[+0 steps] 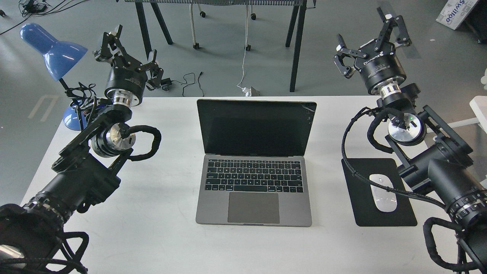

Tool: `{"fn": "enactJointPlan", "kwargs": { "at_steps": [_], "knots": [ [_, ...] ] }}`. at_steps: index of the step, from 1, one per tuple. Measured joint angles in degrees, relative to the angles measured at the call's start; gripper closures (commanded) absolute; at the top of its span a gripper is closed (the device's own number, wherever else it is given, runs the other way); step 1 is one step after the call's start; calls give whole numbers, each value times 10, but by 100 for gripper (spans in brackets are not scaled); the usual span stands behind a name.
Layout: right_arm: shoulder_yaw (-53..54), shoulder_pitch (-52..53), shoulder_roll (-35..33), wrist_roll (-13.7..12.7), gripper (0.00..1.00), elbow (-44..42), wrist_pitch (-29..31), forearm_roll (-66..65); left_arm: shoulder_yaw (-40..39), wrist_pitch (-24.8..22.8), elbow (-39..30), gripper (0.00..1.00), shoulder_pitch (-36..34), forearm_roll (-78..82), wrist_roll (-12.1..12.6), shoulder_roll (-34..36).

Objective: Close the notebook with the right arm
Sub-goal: 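Raise the right gripper and swing it toward the laptop's screen top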

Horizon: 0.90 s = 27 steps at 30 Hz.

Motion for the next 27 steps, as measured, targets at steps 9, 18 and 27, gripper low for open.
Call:
{"fn": "enactJointPlan", "kwargs": {
  "at_steps": [9,18,27],
  "knots": [
    [-4,-1,0,0,0,0,0,0,0,7,-1,0,0,0,0,-1],
    [-75,44,-4,-1,0,-4,-37,-20,0,6,-1,0,0,0,0,0],
    [-199,128,-12,-4,0,-11,-78,-116,0,6,-1,0,0,0,0,0]
  ]
}}
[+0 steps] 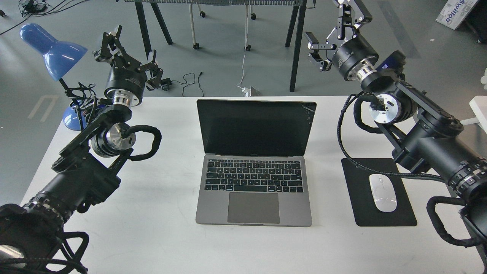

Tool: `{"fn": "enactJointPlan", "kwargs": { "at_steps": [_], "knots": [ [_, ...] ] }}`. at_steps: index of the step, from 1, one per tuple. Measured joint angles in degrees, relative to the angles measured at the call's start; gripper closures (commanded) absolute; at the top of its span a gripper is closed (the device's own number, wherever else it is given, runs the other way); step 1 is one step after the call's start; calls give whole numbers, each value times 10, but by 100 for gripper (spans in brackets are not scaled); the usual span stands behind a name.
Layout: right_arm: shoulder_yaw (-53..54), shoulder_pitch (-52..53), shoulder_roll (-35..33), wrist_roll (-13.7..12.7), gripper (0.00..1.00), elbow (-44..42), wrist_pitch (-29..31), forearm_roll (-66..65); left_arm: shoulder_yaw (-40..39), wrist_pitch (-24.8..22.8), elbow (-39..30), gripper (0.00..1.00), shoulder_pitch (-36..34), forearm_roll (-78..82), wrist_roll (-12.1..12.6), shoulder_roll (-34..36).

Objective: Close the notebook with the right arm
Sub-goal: 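Raise the right gripper and swing it toward the laptop's screen top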

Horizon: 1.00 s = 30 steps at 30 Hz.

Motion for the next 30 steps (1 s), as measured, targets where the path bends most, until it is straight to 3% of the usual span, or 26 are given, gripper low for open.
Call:
{"fn": "enactJointPlan", "kwargs": {
  "at_steps": [11,30],
  "knots": [
    [-124,53,0,-2,0,-35,-16,-115,0,0,0,0,0,0,0,0],
    [-285,89,-29,-4,0,-26,4,-150,0,0,0,0,0,-1,0,0]
  ]
}}
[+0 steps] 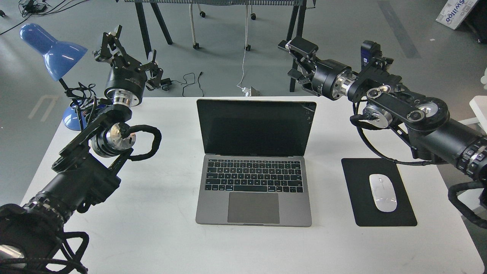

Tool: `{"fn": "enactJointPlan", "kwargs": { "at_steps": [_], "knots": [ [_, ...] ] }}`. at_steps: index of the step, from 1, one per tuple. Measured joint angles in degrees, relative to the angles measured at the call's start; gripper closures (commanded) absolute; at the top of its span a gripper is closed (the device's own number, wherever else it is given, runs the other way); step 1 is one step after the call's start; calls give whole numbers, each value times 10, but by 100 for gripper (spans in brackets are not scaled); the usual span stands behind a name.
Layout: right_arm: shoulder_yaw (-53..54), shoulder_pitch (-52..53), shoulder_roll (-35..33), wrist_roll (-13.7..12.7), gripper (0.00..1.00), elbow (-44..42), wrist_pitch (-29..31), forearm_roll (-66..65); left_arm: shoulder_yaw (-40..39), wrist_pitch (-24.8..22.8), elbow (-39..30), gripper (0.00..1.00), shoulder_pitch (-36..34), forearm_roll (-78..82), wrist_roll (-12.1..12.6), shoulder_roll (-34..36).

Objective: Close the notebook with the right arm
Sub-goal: 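Raise the right gripper and swing it toward the laptop's screen top, then move the right gripper over the top edge of the laptop screen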

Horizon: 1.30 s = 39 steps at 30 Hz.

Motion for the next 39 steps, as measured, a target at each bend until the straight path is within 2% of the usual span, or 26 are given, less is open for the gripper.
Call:
{"fn": "enactJointPlan", "kwargs": {
  "at_steps": [21,33,39],
  "knots": [
    [-52,23,-57,0,0,46,131,1,0,0,0,0,0,0,0,0],
    [-55,15,-80,-1,0,100,139,1,0,0,0,0,0,0,0,0],
    [-91,13,-80,-1,0,122,139,1,0,0,0,0,0,-1,0,0]
  ]
}}
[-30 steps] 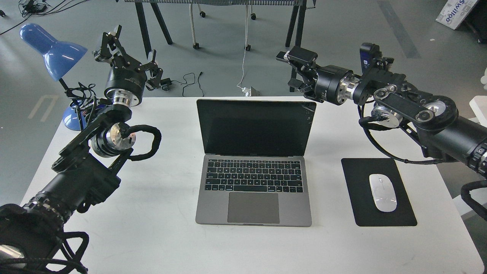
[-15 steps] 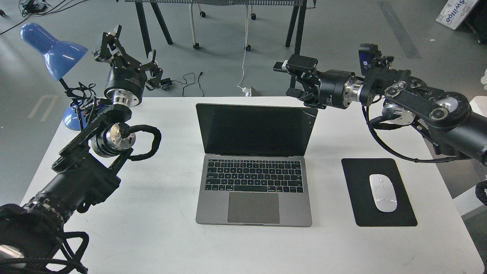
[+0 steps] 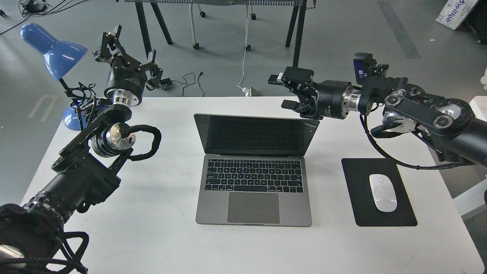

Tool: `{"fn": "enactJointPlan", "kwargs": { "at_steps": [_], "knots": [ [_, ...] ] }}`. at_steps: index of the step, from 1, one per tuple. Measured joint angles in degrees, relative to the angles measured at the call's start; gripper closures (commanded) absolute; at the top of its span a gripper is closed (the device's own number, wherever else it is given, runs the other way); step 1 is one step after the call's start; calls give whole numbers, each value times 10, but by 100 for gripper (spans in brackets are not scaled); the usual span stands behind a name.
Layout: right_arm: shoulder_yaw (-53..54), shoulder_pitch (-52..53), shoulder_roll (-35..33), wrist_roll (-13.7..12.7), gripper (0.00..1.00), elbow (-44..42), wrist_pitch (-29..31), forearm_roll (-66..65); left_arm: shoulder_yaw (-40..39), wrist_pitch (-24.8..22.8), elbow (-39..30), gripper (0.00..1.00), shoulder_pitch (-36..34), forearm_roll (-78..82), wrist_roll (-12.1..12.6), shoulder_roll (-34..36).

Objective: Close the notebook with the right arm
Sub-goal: 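Move the right gripper over the top edge of the laptop screen, then push the screen down toward the keyboard with the right gripper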

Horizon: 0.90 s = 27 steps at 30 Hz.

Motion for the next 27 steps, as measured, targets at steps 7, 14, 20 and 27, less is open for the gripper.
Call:
{"fn": "enactJointPlan", "kwargs": {
  "at_steps": [7,14,20,27],
  "knots": [
    [-36,-5,2,-1,0,26,0,0,-1,0,0,0,0,0,0,0],
    [-71,-10,9,-1,0,44,0,0,0,0,0,0,0,0,0,0],
    [-86,-29,20,-1,0,53,0,-30,0,0,0,0,0,0,0,-1],
    [-87,-60,39,-4,0,52,0,-62,0,0,0,0,0,0,0,0]
  ]
}}
